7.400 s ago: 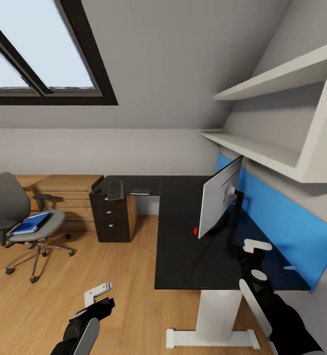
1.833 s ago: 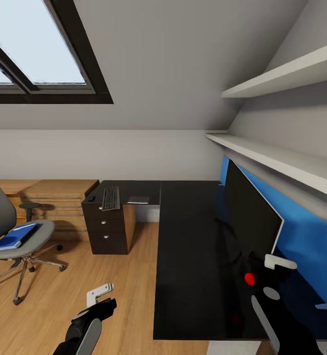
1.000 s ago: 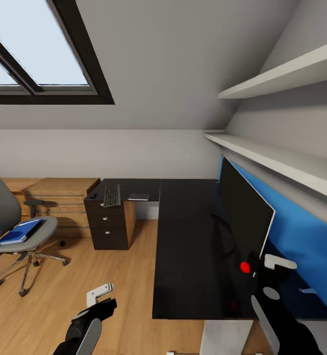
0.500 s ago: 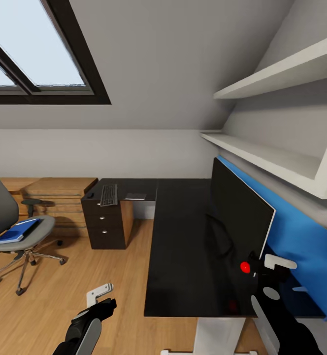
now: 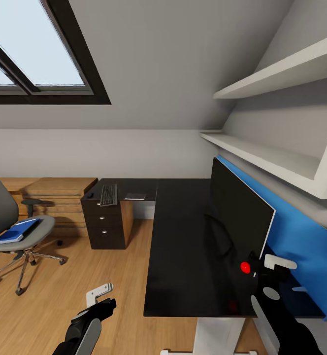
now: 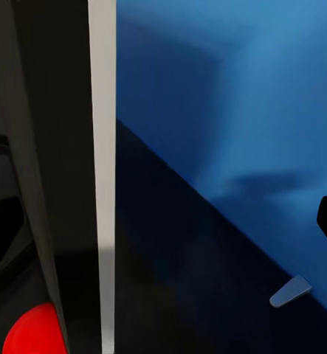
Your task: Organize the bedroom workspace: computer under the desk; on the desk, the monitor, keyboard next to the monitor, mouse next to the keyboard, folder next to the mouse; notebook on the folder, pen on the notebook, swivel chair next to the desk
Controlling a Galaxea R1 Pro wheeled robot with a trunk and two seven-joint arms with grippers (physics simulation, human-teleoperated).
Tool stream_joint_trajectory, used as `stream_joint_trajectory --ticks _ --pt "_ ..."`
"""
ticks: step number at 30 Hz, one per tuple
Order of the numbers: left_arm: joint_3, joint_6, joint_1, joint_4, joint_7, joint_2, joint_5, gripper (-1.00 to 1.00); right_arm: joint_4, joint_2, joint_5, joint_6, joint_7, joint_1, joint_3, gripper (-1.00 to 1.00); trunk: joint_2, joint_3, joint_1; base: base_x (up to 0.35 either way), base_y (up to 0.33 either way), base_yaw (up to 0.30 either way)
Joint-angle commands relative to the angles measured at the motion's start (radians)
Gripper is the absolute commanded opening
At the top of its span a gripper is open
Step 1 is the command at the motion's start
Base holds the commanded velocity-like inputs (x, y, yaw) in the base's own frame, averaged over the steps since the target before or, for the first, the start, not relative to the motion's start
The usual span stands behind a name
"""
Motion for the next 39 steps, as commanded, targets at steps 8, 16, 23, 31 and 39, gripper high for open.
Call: stream_joint_trajectory --ticks 8,16,23,31,39 --pt "-0.001 0.001 -0.001 -0.001 0.009 0.001 0.009 1.0 -0.001 -0.001 -0.007 0.001 -0.005 -0.001 0.003 1.0 -0.001 -0.002 0.0 0.0 0.0 0.0" --pt "0.005 0.001 -0.001 0.029 0.011 0.002 0.008 1.0 -0.002 -0.001 -0.006 0.001 -0.005 -0.001 0.004 1.0 -0.001 -0.002 0.0 -0.22 0.0 0.0" --pt "0.005 0.001 -0.001 0.035 0.011 0.003 0.007 1.0 -0.002 -0.001 -0.003 0.001 -0.005 -0.001 0.007 1.0 -0.001 -0.002 0.0 -0.329 0.0 0.0" --pt "0.005 -0.001 -0.001 0.035 0.012 0.005 0.007 1.0 -0.001 -0.001 -0.004 0.001 -0.005 -0.001 0.007 1.0 -0.001 -0.002 0.0 -0.335 0.0 0.0" --pt "0.005 -0.002 -0.001 0.035 0.012 0.005 0.007 1.0 -0.001 0.0 -0.005 0.002 0.002 -0.001 0.014 1.0 -0.001 -0.002 0.0 -0.335 0.0 0.0"
